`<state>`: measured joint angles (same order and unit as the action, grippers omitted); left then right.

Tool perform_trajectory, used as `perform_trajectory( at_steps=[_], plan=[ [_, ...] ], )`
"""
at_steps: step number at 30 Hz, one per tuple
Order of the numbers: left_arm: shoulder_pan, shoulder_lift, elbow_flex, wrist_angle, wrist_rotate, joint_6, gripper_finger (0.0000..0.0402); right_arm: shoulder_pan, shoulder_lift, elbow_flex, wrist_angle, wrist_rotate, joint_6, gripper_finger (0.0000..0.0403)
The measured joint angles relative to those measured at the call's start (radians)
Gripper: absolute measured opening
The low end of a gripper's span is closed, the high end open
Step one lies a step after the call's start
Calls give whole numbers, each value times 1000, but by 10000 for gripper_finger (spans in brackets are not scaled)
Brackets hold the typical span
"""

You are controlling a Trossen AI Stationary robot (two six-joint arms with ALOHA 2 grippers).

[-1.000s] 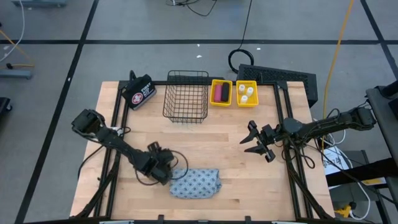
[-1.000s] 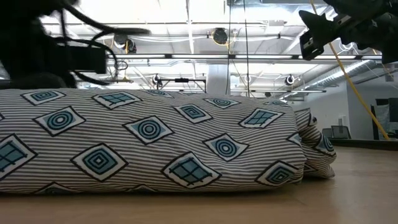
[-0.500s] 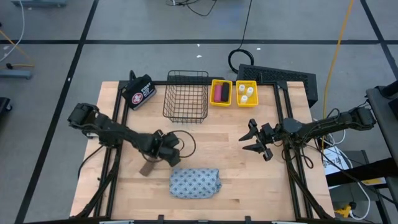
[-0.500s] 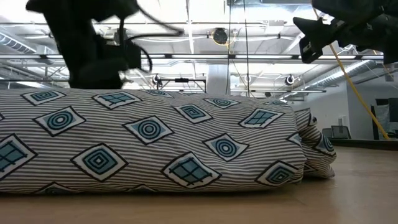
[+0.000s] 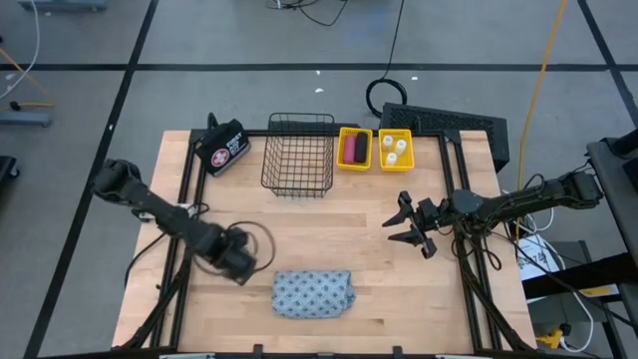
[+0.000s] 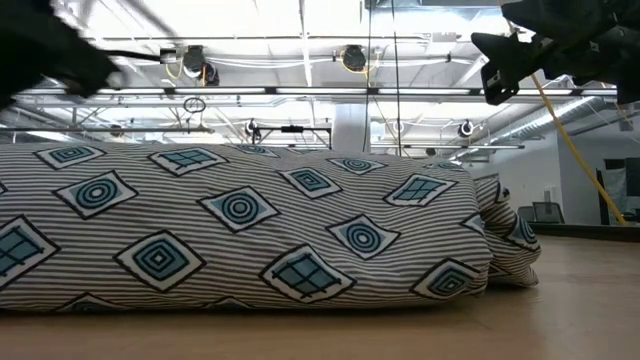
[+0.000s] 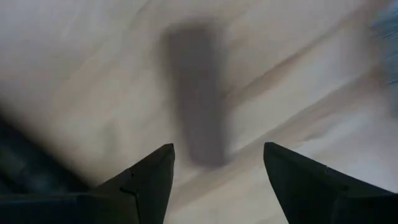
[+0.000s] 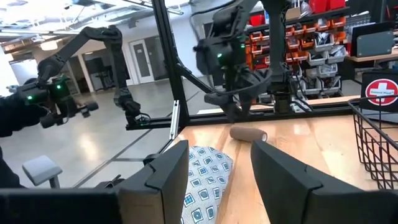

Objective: Pick & Place Medicine items
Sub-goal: Put the brown bandage into the left yellow basket

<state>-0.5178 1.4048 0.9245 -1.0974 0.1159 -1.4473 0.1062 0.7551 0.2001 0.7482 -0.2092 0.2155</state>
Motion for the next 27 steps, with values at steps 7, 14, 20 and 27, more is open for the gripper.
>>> perform_trajectory(
  at_steps=[7, 14, 20, 27],
  plan=[
    [-133, 17, -30, 32, -78, -226, 255, 0, 0, 0, -5, 0, 0, 162],
    [-189, 16, -93, 152, -161, -291, 255, 0, 0, 0, -5, 0, 0, 162],
    [-192, 16, -162, 251, -229, -297, 255, 0, 0, 0, -5, 0, 0, 162],
    [-190, 16, -251, 440, -230, -262, 255, 0, 0, 0, -5, 0, 0, 162]
  ],
)
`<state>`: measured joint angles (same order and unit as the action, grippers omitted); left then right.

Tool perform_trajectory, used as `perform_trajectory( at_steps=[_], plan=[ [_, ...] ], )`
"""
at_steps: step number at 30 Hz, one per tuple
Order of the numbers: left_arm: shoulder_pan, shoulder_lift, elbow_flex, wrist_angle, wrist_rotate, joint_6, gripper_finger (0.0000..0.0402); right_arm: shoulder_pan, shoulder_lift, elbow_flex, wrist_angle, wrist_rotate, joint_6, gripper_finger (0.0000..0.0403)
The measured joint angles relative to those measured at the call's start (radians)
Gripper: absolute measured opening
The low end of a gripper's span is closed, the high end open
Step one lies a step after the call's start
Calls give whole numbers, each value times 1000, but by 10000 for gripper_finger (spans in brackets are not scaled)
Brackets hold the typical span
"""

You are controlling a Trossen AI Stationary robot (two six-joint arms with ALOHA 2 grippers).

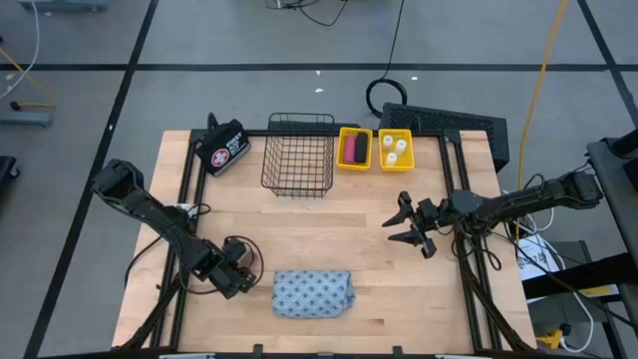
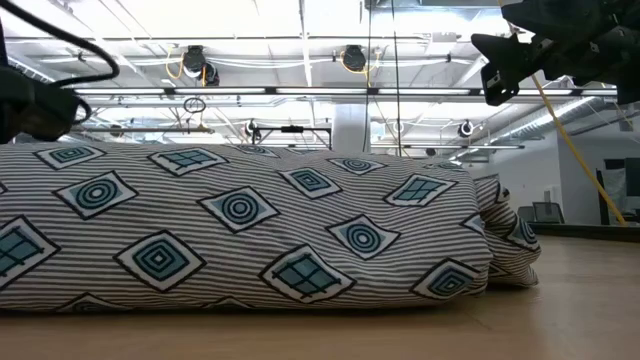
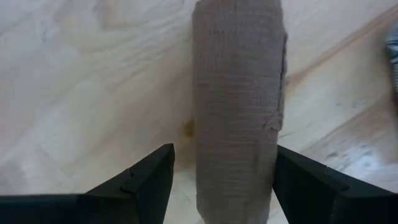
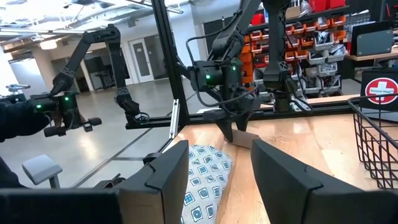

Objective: Pick & Place Medicine items
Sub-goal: Put the brown bandage into the left yellow basket

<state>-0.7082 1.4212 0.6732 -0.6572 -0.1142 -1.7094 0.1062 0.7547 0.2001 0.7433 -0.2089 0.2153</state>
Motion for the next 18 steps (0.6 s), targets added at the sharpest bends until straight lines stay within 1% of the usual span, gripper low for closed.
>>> perform_trajectory(
  at_steps=[4, 8, 13, 18],
  plan=[
    [-1, 0, -30, 47, -24, 2, 255, 0, 0, 0, 0, 1, 0, 162],
    [2, 0, -36, 49, -33, 3, 255, 0, 0, 0, 0, 1, 0, 162],
    [2, 0, -37, 49, -71, 6, 255, 0, 0, 0, 0, 2, 0, 162],
    [2, 0, -37, 50, -73, 35, 255, 0, 0, 0, 0, 3, 0, 162]
  ],
)
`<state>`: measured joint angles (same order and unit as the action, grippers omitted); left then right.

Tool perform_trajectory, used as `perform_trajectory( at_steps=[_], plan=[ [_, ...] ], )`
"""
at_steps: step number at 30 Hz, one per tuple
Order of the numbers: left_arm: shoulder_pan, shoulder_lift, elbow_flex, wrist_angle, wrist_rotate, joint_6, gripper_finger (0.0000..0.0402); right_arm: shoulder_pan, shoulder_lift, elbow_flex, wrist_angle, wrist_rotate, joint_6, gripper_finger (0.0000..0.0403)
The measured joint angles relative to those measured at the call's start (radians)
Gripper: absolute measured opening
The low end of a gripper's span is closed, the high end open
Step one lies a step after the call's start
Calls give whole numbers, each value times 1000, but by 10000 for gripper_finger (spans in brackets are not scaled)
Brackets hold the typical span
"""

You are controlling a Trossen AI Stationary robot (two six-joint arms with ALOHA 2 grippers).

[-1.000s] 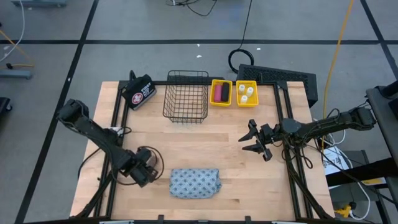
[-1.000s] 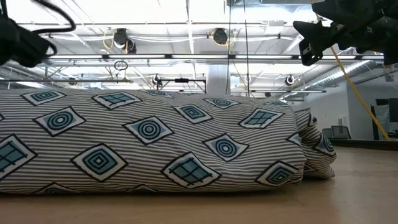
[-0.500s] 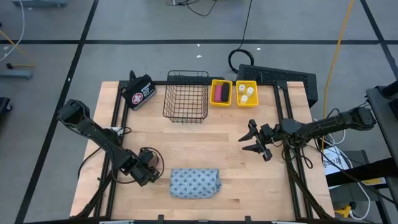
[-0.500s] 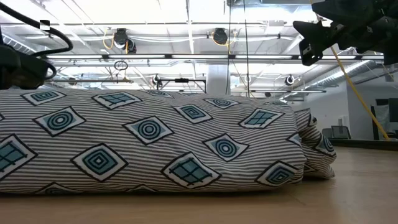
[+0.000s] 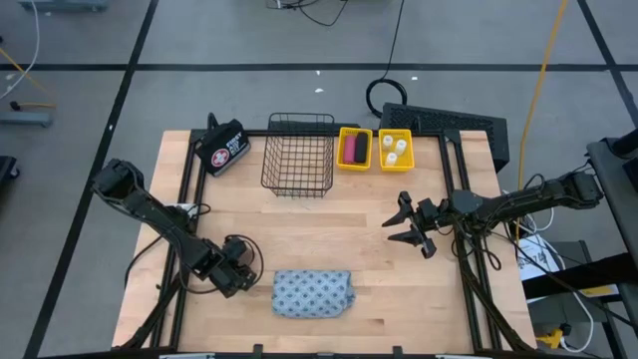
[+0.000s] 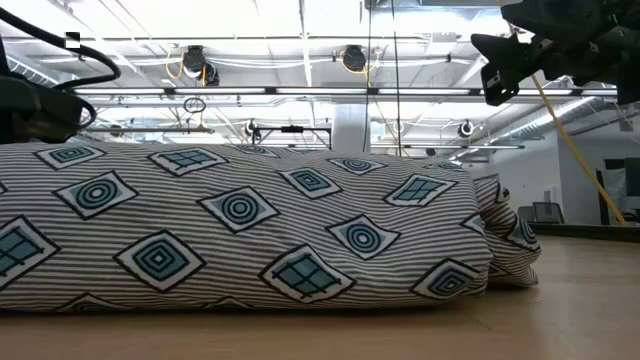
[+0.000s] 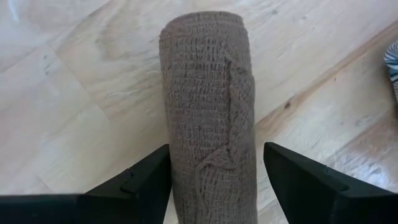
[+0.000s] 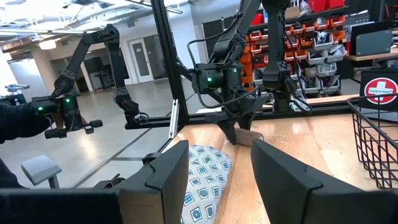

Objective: Pick & Place Medicine items
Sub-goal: Put the brown bandage into the left yellow basket

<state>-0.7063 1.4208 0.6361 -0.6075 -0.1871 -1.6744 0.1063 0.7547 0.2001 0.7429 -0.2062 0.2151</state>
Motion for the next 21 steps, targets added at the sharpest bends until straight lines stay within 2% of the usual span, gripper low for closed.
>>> perform_trajectory(
  at_steps=[21],
  plan=[
    [0, 0, 0, 33, -6, 4, 255, 0, 0, 0, 0, 0, 0, 162]
  ],
)
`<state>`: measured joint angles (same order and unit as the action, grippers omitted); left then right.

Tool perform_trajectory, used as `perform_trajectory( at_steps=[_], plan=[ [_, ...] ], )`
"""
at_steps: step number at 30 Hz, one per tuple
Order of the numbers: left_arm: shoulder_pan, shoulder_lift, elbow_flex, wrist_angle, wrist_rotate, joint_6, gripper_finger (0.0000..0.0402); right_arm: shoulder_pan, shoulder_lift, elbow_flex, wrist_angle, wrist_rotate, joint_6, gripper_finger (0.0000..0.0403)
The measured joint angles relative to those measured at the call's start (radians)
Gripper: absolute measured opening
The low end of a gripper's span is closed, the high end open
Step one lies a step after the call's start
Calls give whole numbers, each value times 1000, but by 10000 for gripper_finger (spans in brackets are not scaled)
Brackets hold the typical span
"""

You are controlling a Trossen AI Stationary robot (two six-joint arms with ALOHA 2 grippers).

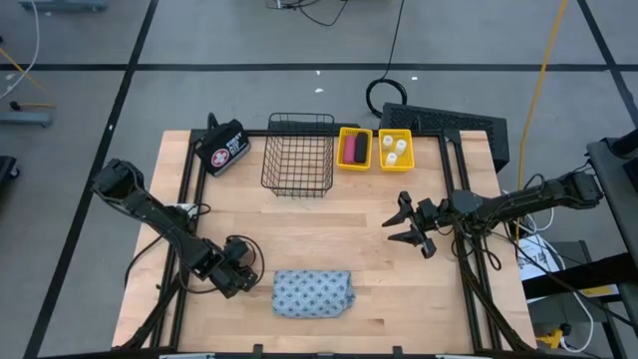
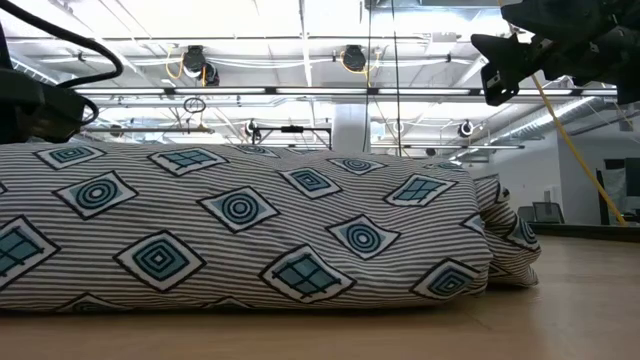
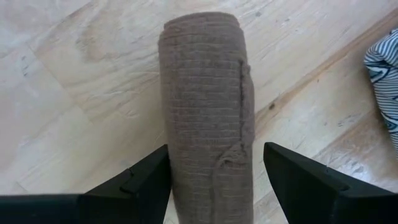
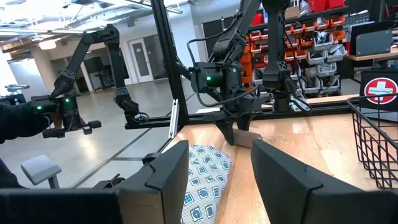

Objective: Pick & Place Medicine items
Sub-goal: Put the brown bandage into the left yellow basket

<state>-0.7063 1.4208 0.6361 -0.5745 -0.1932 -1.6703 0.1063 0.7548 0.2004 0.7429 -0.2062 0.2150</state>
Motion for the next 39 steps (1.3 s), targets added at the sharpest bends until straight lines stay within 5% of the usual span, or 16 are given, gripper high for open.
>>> perform_trajectory(
  at_steps=[4, 10, 20, 33, 39],
  plan=[
    [0, 0, 0, 3, 16, 0, 255, 0, 0, 0, 0, 0, 0, 162],
    [-2, 0, 2, 13, 192, -13, 255, 0, 0, 0, 0, 0, 0, 162],
    [-3, 0, 2, -1, 95, -10, 249, 0, 0, 0, 0, 0, -14, 162],
    [59, 0, 16, 4, 97, 87, 60, 0, 0, 0, 0, 0, -14, 162],
    [138, 2, 74, 26, -7, 292, 68, 0, 0, 0, 0, 0, -14, 162]
  ],
)
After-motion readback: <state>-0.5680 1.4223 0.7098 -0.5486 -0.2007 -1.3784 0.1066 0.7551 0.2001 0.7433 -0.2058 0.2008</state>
